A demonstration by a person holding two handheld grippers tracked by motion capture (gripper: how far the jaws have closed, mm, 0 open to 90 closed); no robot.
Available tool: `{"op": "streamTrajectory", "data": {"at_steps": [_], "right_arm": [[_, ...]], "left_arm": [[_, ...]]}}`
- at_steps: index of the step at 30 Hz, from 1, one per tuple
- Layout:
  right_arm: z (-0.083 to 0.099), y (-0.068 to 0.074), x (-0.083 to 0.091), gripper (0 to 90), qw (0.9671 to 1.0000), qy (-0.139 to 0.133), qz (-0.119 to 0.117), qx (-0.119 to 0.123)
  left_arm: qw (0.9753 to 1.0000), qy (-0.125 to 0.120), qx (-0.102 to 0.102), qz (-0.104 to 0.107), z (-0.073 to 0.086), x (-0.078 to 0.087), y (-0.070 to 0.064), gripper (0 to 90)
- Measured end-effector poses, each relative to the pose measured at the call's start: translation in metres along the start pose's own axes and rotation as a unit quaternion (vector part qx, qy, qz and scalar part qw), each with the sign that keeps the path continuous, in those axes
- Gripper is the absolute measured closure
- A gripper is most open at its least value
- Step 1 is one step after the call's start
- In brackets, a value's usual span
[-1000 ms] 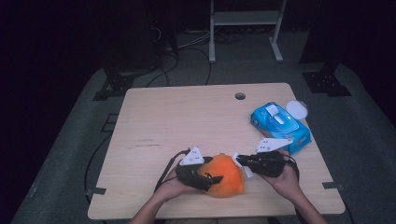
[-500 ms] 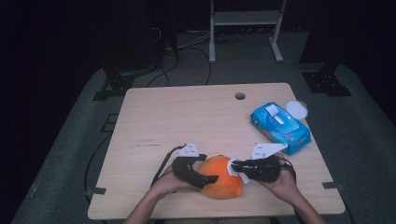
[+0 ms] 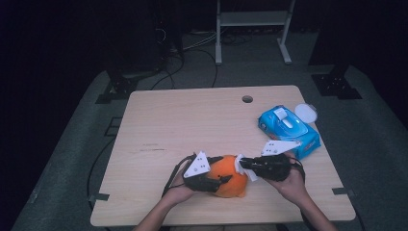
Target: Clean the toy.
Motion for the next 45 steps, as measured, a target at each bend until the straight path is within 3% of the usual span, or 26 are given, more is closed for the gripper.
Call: {"op": "streamTrajectory", "data": {"at_steps": [2,5,7,8,9,11,12,14,16,18,21,23,25,26,28,30,33,38,41,43,45], "right_arm": [[0.004,0.003,-0.005,83.1,0.9999,0.006,-0.015,-0.002],[0.004,0.015,-0.006,83.1,0.9994,0.007,-0.027,0.019],[0.003,0.022,-0.006,83.0,0.9986,0.004,-0.044,0.028],[0.002,0.026,-0.007,83.0,0.9983,0.003,-0.048,0.033],[0.002,0.029,-0.007,82.9,0.9982,0.003,-0.047,0.038],[0.000,0.031,-0.008,82.9,0.9982,0.005,-0.037,0.047],[-0.001,0.031,-0.008,82.9,0.9983,0.007,-0.032,0.047],[-0.001,0.028,-0.007,82.9,0.9988,0.007,-0.025,0.042],[-0.004,0.026,-0.005,83.0,0.9993,-0.001,-0.019,0.033],[-0.008,0.024,-0.001,83.1,0.9994,-0.011,-0.005,0.033],[-0.014,0.020,0.006,83.0,0.9988,-0.039,0.016,0.026],[-0.016,0.015,0.010,83.0,0.9984,-0.049,0.021,0.021],[-0.014,0.012,0.010,83.0,0.9985,-0.048,0.021,0.016],[-0.012,0.011,0.008,83.0,0.9988,-0.039,0.025,0.018],[-0.006,0.008,0.002,83.0,0.9989,-0.025,0.029,0.026],[-0.003,0.003,0.002,83.0,0.9995,-0.023,0.020,0.013],[0.001,-0.003,0.005,83.0,0.9994,-0.019,0.027,0.008],[0.000,0.000,0.007,83.1,0.9994,-0.016,0.031,0.006],[-0.008,0.016,0.004,83.1,0.9994,-0.023,0.014,0.021],[-0.012,0.028,0.001,83.1,0.9987,-0.021,0.011,0.045],[-0.013,0.031,-0.001,83.1,0.9980,-0.016,0.015,0.060]], "left_arm": [[0.9997,0.003,0.019,0.013,-0.002,0.008,0.004,24.7],[0.9972,0.005,0.072,0.019,-0.004,0.016,0.014,12.6],[0.9953,0.022,0.092,0.023,-0.001,0.015,0.016,8.5],[0.9942,0.038,0.094,0.035,0.001,0.011,0.015,7.3],[0.9931,0.055,0.093,0.046,0.004,0.006,0.012,7.1],[0.9944,0.077,0.063,0.036,0.008,-0.001,0.005,6.2],[0.9944,0.081,0.060,0.032,0.007,-0.002,0.004,7.3],[0.9955,0.078,0.051,0.019,0.006,0.001,0.005,19.7],[0.9978,0.055,0.038,0.007,0.004,0.002,0.005,29.0],[0.9993,0.032,0.018,-0.010,-0.001,0.001,0.005,32.6],[0.9987,-0.006,-0.021,-0.047,-0.007,-0.004,0.004,33.3],[0.9990,-0.016,-0.013,-0.041,-0.004,-0.010,0.005,31.9],[0.9999,0.009,-0.006,-0.014,0.003,-0.019,0.003,28.1],[0.9999,0.007,-0.005,-0.008,0.006,-0.021,0.001,23.7],[0.9998,0.018,0.007,-0.002,0.004,-0.018,0.004,18.6],[0.9997,0.018,0.018,0.001,0.003,-0.013,0.006,15.5],[0.9993,0.020,0.033,0.002,0.006,-0.009,0.008,14.9],[0.9994,0.032,0.017,0.001,0.006,-0.010,0.005,16.7],[0.9995,0.031,-0.004,0.005,0.005,-0.014,0.001,16.9],[0.9991,0.038,-0.017,0.004,0.004,-0.014,-0.001,16.8],[0.9994,0.034,-0.002,0.005,0.004,-0.010,0.002,15.6]]}}
Point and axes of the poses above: each handheld gripper's, and its own axes: x roughly backward along the jaws, z roughly out of its underside, y roughly to its left, the point moved 2 cm from there along -x, roughly forward along the jaws, and after that the axes turned 7 degrees about z, right-handed, at the moved point
